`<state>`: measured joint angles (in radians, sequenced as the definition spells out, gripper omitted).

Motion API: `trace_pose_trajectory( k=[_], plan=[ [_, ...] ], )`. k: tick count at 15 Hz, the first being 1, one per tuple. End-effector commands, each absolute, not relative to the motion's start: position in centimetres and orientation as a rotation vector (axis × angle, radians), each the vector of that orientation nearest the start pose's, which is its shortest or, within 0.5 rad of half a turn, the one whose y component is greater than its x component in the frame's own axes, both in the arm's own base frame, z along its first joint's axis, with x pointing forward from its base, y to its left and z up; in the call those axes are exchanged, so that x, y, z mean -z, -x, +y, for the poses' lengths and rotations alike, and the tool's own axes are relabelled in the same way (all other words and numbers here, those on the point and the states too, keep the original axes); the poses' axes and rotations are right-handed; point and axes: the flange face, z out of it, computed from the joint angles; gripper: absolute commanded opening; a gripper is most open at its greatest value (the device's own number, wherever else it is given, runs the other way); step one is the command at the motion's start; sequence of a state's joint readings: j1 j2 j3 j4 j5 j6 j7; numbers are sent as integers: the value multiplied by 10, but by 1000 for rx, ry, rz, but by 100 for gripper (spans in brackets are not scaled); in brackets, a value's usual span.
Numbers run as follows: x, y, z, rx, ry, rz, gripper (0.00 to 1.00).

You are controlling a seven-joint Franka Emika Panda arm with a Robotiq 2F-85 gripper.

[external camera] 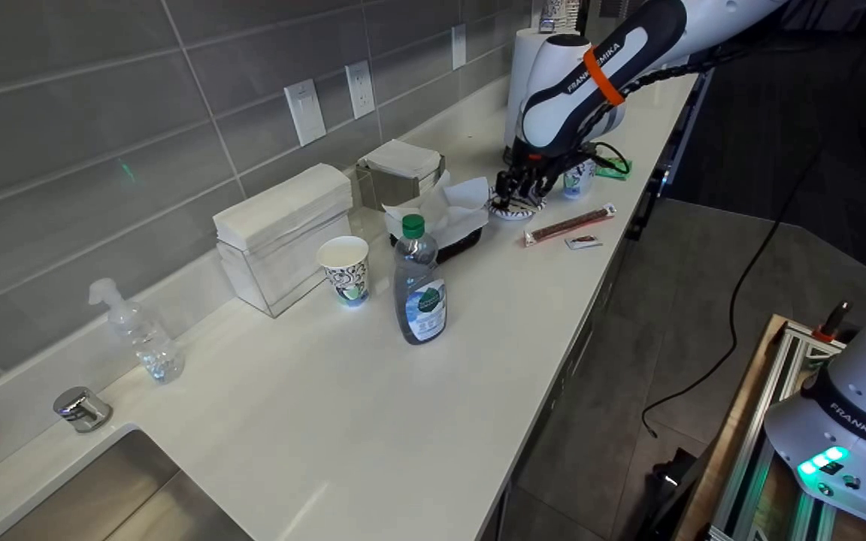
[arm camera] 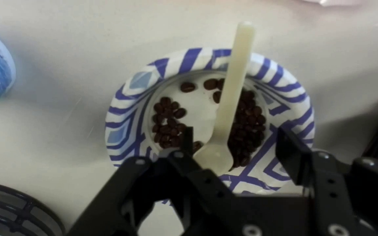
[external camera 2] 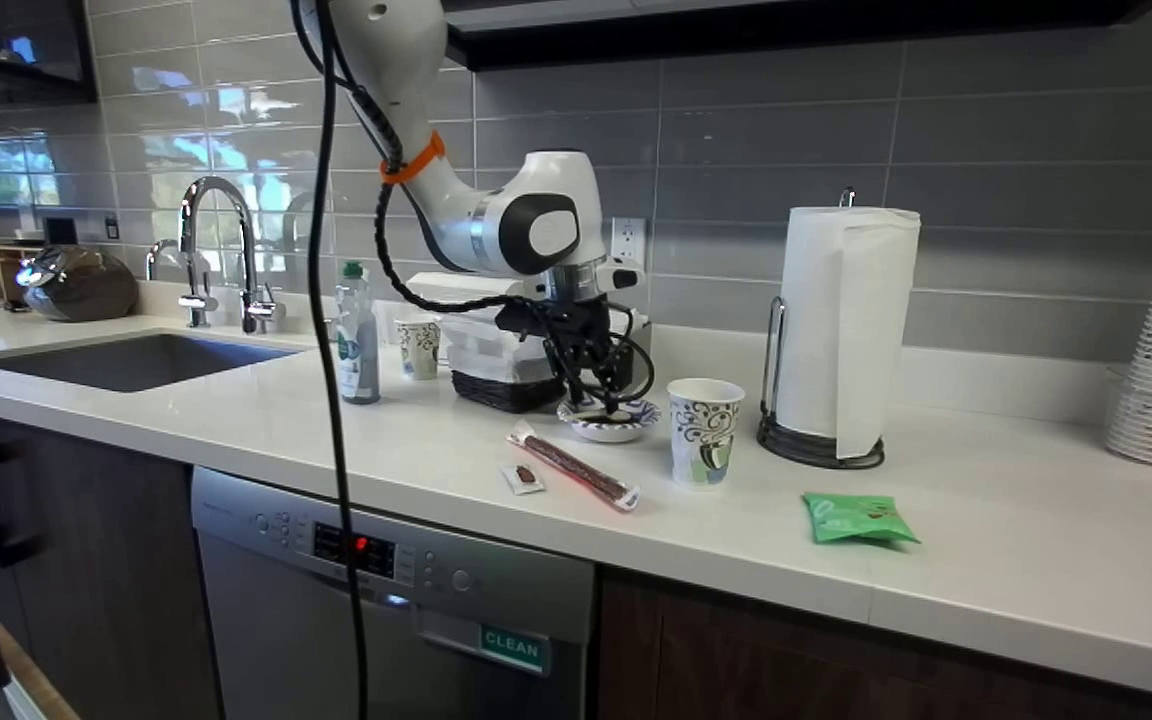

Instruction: Transfer a spoonful of contents from the bowl to the cup

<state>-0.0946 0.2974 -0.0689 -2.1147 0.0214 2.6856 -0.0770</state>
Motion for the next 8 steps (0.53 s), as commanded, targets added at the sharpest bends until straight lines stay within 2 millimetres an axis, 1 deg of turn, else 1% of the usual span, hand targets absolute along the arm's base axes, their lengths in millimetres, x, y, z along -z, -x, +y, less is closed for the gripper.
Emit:
trace_pose_trajectory(
  k=[1, 2, 4, 8],
  plan=[
    [-326, -579, -97, 315, 3153, 186, 97],
    [-333, -572, -100, 279, 3162, 214, 100],
    [-345, -559, -106, 238, 3175, 261, 100],
    [-370, -528, -122, 177, 3180, 372, 100]
  ],
)
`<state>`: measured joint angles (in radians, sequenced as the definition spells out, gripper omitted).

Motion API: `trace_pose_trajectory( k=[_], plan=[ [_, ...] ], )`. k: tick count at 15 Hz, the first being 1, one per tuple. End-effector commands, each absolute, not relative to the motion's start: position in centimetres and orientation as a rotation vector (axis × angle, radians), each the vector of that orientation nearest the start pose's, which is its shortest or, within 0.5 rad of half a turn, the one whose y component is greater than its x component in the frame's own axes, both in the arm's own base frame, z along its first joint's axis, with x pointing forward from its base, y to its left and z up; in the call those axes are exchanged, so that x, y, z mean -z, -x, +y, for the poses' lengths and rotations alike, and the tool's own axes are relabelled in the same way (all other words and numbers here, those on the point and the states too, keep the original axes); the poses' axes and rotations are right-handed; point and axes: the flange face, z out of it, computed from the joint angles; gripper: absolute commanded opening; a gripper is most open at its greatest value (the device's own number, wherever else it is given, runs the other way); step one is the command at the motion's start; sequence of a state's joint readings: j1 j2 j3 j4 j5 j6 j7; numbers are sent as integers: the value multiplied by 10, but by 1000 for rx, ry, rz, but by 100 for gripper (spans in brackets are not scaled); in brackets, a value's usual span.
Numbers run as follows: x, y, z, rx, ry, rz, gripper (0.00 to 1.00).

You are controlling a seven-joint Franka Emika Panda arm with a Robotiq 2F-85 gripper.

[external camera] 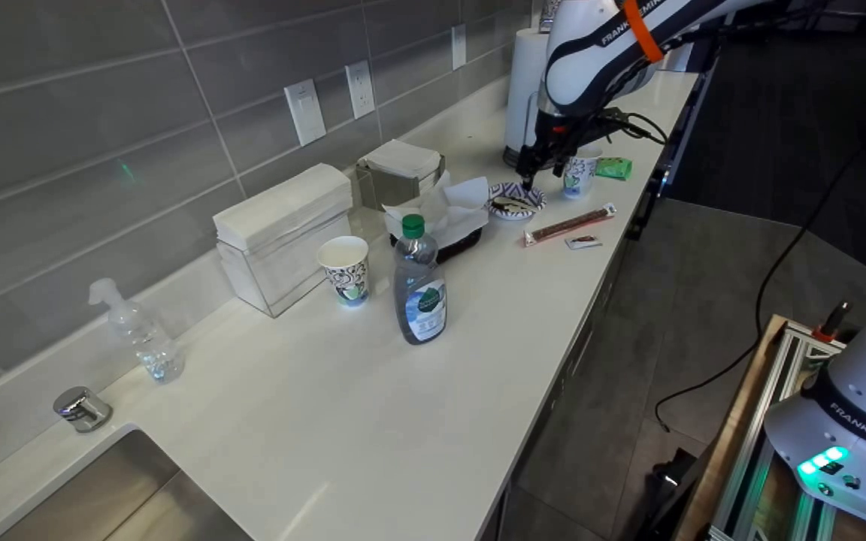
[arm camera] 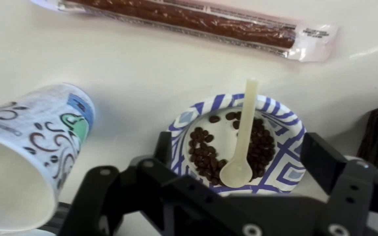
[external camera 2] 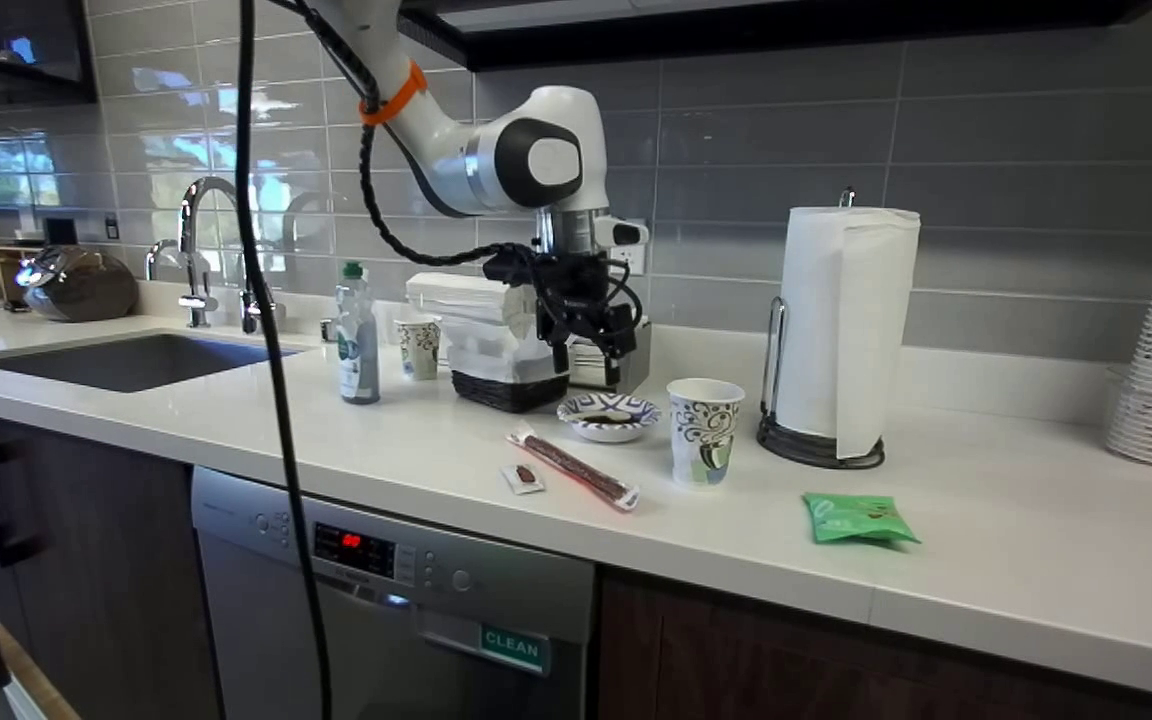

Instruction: Transfer a spoonful of contents from the bowl to the cup

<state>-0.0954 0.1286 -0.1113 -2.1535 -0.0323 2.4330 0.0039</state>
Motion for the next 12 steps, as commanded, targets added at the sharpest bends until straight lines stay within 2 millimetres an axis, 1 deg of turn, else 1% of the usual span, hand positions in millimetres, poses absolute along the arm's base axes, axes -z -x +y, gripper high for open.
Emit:
trace_pose_trajectory(
  k=[1, 4, 8, 12],
  plan=[
    [-375, -520, -124, 166, 3178, 399, 100],
    [-390, -497, -129, 128, 3180, 422, 100],
    [-411, -474, -134, 114, 3183, 410, 100],
    [-434, -458, -144, 139, 3173, 272, 100]
  ],
)
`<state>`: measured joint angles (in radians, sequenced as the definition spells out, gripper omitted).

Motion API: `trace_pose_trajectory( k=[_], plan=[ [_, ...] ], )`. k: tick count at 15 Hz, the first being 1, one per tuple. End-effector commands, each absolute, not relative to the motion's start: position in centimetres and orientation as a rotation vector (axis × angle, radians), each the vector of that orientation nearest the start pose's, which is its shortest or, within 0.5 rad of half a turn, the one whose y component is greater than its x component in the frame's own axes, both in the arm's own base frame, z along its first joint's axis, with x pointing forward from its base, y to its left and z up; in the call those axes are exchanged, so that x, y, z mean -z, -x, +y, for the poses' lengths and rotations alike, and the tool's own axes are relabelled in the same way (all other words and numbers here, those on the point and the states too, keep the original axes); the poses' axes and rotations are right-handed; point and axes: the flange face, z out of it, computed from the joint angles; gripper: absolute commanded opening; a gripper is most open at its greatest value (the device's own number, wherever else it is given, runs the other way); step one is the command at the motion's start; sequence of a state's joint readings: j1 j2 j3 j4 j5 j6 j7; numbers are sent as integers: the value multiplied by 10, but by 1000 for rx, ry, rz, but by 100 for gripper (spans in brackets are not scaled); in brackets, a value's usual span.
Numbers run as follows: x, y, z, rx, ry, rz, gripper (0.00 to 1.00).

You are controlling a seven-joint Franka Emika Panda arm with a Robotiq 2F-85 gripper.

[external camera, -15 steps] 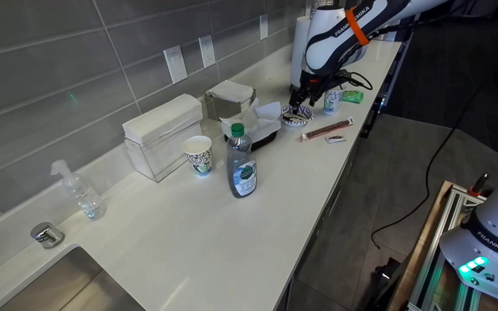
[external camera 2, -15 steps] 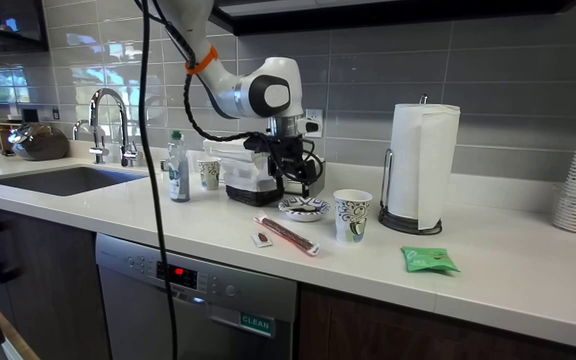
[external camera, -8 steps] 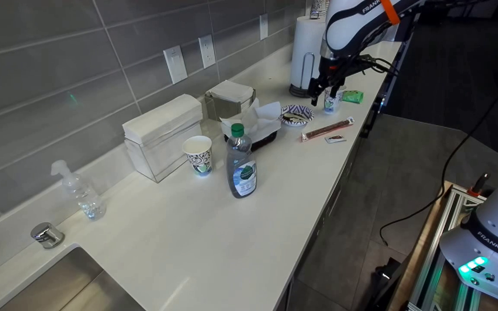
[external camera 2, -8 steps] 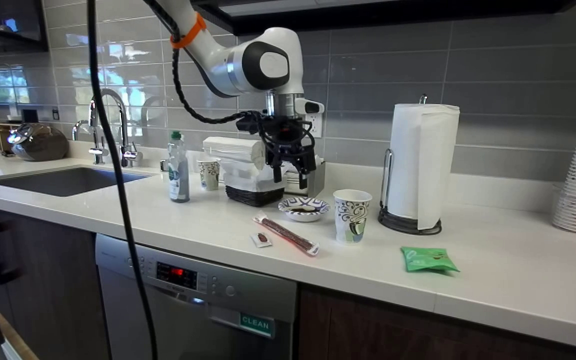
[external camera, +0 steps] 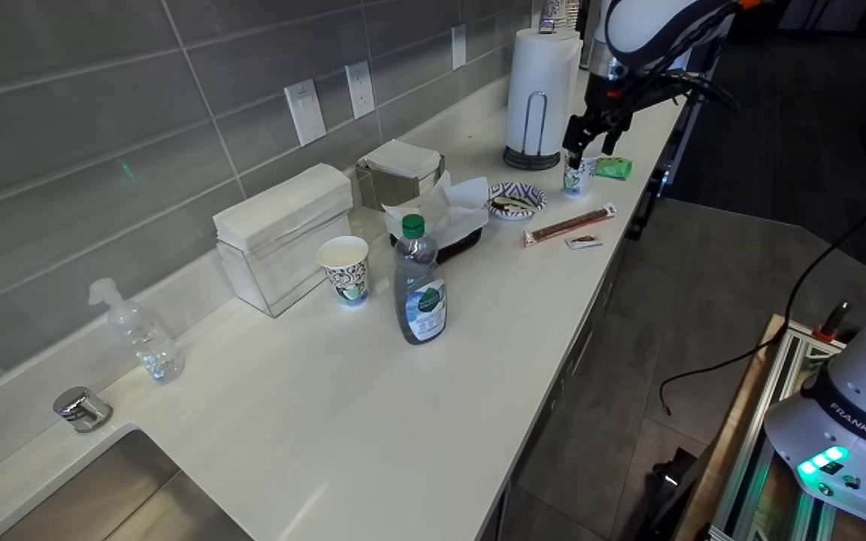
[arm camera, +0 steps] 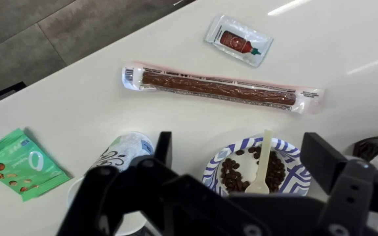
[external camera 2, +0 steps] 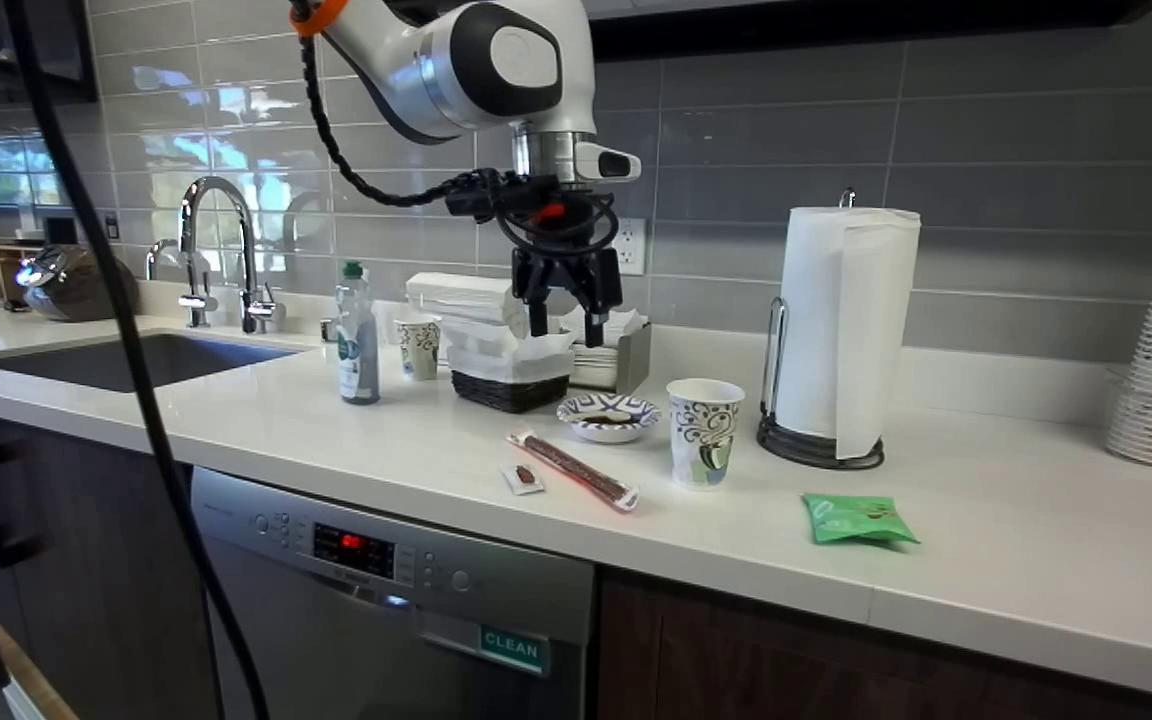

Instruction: Transfer a spoonful of contents from the bowl to the cup

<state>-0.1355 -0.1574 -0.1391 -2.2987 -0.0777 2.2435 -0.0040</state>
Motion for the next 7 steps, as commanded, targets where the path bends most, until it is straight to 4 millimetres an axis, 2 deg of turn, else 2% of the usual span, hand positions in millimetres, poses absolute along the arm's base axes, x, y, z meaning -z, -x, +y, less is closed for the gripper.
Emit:
trace_pose_trajectory(
  k=[1, 2, 4, 7],
  plan=[
    [-439, -453, -150, 130, 3169, 230, 100],
    [-433, -470, -144, 154, 3177, 298, 100],
    [-441, -462, -151, 154, 3177, 263, 100],
    [-442, -461, -152, 156, 3177, 254, 100]
  ],
)
